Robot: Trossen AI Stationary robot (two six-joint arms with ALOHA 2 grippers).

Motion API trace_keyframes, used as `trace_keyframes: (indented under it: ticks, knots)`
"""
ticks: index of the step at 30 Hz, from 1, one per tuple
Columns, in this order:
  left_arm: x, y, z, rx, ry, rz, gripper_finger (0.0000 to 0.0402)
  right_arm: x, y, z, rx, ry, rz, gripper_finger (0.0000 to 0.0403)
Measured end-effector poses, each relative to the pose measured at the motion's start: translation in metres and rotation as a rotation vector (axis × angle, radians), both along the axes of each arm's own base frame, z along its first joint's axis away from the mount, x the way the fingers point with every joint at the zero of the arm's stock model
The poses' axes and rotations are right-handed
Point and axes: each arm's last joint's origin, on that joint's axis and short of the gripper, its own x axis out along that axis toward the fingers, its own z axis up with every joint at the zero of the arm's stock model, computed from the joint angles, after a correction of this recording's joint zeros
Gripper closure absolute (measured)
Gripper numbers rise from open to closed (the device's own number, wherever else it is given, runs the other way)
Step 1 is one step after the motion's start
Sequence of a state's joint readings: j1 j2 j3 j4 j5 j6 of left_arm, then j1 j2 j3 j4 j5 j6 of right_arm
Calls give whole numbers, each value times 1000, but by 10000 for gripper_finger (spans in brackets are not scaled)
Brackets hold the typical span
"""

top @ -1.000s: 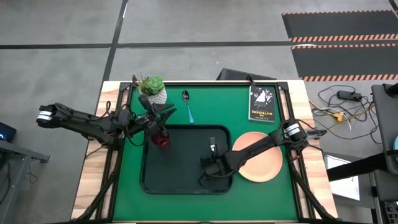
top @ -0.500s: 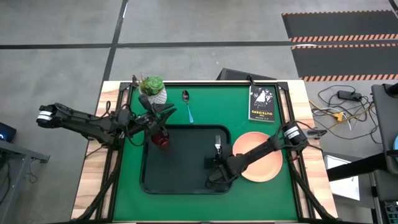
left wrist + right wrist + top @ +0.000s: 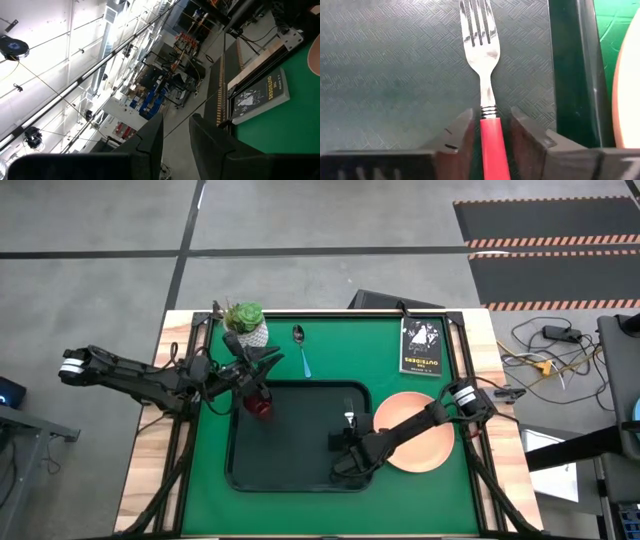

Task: Pick and place plate/cup/fork/spoon on tray
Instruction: Put the pink fork to the middle right on the black tray

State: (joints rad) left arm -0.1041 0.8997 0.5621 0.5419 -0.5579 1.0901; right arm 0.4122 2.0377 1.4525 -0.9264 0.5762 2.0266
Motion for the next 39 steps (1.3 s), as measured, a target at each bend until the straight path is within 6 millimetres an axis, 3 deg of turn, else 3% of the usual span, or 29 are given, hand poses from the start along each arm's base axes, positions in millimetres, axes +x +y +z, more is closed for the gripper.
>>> trace_keyframes:
  ticks: [6,11,16,20,26,33,39]
  knots:
    - [0,0,0,0,0,0,327,-1,0,4,18,5,3,250]
    - [0,0,0,0,-1,0,327,-3,-1,23,41,-5,48,246]
    - [0,0,0,0,-1,-1,327,-7,-2,48,34,-3,162,265]
    - [0,0,0,0,-1,0,327,-4,-8,57,7,37,292,307]
    - [0,0,0,-1,-2,-1,327,16,-41,55,-11,73,405,386]
    - [0,0,0,-1,-1,-1,327,31,-92,53,41,131,494,394]
    - [0,0,0,-1,-1,-1,327,33,-108,51,58,147,500,394]
